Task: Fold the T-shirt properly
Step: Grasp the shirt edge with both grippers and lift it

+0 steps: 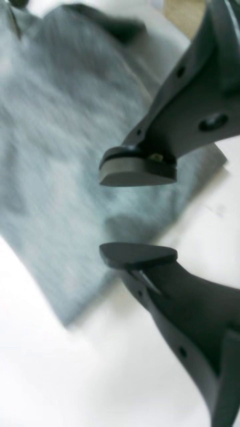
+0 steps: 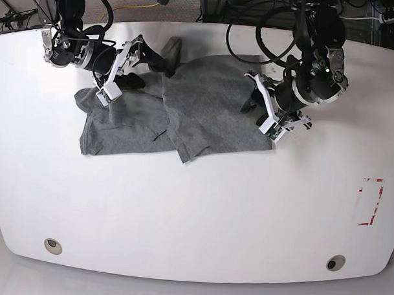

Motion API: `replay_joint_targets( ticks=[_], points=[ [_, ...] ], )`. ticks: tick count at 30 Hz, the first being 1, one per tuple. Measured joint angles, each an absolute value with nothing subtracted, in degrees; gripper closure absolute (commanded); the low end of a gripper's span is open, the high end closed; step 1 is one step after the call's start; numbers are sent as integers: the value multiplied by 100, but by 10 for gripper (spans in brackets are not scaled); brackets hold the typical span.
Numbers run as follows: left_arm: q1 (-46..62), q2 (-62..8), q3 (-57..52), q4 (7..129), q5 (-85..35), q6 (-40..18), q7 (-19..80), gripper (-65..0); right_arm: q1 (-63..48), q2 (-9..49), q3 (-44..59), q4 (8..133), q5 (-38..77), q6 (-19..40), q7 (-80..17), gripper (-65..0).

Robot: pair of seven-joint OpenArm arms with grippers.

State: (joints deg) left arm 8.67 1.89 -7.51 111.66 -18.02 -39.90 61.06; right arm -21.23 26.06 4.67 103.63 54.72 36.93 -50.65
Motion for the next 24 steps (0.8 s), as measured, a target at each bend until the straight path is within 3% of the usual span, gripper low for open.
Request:
replay_joint_targets(
  ticks=[4,11,16,19,24],
  points=[
    [878,156,-502,10851,-1787,-3992,6108,-79,-2327,2617,427,10368,5468,3688,-5107,-487],
    [921,156,-434,10265,-1776,-3992,6130,-76,-2416,2587,137,10346,5076,3647,-5078,-487],
    [1066,156,-419,10252,-1798,-3990,6119,-79,-2388,2137,-58,10346,4213,3651,-5078,-482],
    [1133,150,-416,10248,-1778,-3992,6128,-79,-2383,1914,-91,10346,3830,3647,-5028,-426],
    [1100,45,-340,10193,-1800,-3992,6097,-81,-2320,1500,-110,10359,2971,3669,-4956,-233]
  ],
)
